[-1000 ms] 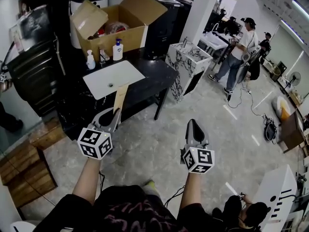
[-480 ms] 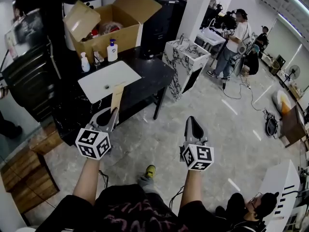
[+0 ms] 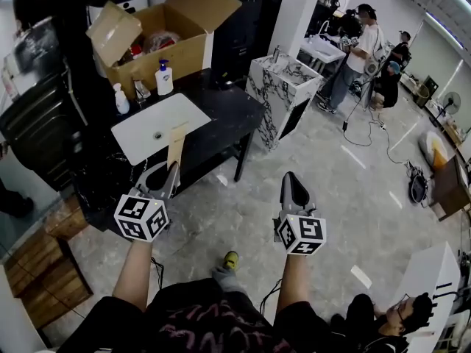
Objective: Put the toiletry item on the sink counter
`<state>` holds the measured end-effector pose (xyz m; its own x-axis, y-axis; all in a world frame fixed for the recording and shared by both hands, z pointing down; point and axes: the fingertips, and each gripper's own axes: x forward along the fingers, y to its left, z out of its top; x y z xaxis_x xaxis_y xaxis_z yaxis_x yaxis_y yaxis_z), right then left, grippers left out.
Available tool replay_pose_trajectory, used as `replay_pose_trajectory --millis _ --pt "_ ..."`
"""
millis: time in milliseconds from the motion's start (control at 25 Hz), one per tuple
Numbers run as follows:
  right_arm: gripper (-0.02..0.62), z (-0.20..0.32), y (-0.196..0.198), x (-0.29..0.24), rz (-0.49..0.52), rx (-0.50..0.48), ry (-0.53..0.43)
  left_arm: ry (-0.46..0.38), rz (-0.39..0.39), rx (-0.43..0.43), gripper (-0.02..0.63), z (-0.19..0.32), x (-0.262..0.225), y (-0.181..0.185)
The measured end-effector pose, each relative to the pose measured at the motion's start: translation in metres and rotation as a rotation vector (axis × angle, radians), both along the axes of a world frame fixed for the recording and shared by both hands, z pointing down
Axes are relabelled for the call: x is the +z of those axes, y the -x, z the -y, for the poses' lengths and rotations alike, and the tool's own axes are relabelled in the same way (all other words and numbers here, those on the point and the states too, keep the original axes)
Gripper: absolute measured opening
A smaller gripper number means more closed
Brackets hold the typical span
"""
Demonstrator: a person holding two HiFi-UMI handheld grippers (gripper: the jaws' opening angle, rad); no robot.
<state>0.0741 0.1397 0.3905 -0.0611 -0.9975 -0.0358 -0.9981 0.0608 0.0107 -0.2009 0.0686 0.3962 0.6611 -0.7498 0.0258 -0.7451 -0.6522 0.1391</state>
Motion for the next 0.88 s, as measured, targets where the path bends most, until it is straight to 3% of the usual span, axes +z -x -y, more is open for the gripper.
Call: replay_pose_trajectory --millis 880 --pt "0.008 0.132 -0.087 0.013 0.015 -0.002 0.007 0.023 0.033 -0.021 0.028 0.131 0.012 -0.075"
